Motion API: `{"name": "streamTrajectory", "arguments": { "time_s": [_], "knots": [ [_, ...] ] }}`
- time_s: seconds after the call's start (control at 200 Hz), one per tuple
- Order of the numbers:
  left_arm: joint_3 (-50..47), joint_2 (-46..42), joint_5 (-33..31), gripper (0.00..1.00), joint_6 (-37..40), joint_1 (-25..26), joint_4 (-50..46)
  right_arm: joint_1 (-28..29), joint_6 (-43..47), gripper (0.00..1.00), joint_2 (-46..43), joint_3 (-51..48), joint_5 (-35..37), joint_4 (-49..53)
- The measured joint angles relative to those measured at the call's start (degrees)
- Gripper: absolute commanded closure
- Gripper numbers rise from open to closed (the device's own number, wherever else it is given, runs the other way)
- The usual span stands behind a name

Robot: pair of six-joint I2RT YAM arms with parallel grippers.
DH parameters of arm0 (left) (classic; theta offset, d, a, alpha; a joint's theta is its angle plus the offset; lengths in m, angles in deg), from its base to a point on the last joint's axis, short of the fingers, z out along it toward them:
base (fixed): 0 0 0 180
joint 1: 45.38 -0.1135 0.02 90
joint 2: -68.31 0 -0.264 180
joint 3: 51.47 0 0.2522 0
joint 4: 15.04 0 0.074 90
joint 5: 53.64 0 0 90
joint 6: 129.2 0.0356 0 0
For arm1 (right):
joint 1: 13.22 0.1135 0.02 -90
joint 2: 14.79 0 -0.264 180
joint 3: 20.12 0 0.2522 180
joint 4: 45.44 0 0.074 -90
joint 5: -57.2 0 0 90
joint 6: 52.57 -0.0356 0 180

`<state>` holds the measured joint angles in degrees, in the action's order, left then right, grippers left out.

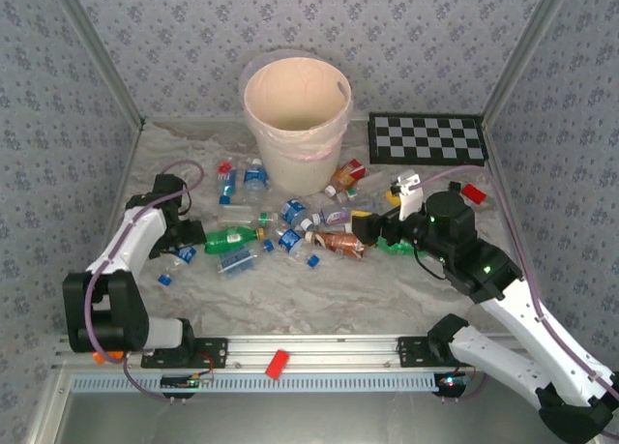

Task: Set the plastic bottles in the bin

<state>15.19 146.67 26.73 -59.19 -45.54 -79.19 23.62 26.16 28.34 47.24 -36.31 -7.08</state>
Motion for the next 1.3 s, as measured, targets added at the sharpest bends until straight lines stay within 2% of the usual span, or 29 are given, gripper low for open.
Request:
{"name": "streamTrajectory", "arguments": {
  "time_s": [0.265,0.545,0.83,0.97,1.075,1.174,1.299],
  "knots": [
    [1.2,5.1,1.1,0.19,0.6,-1.4,0.0,-0.7,0.0,0.0,-0.1,-0.2,-0.5,0.0],
    [2.3,8.8,2.5,0.21,0.9,-5.0,1.0,-1.3,0.0,0.0,-0.1,-0.2,-0.9,-0.4],
    [2.3,11.8,6.1,0.21,0.9,-5.1,1.4,-1.9,0.0,0.0,0.0,-0.2,-1.4,-0.9],
    [2.3,12.7,7.5,0.29,1.0,-5.2,2.0,-2.0,0.0,0.0,0.0,-0.2,-1.5,-1.0],
    [2.4,14.0,8.1,0.3,0.9,-5.4,2.4,-2.0,0.0,0.0,0.0,-0.2,-1.5,-1.1],
    [2.4,14.4,8.4,0.45,1.0,-5.5,2.4,-2.1,0.0,0.0,0.0,-0.2,-1.5,-1.1],
    [2.5,14.2,8.6,0.46,0.9,-5.5,2.4,-2.1,0.0,0.0,0.0,-0.2,-1.5,-1.1]
  ]
}}
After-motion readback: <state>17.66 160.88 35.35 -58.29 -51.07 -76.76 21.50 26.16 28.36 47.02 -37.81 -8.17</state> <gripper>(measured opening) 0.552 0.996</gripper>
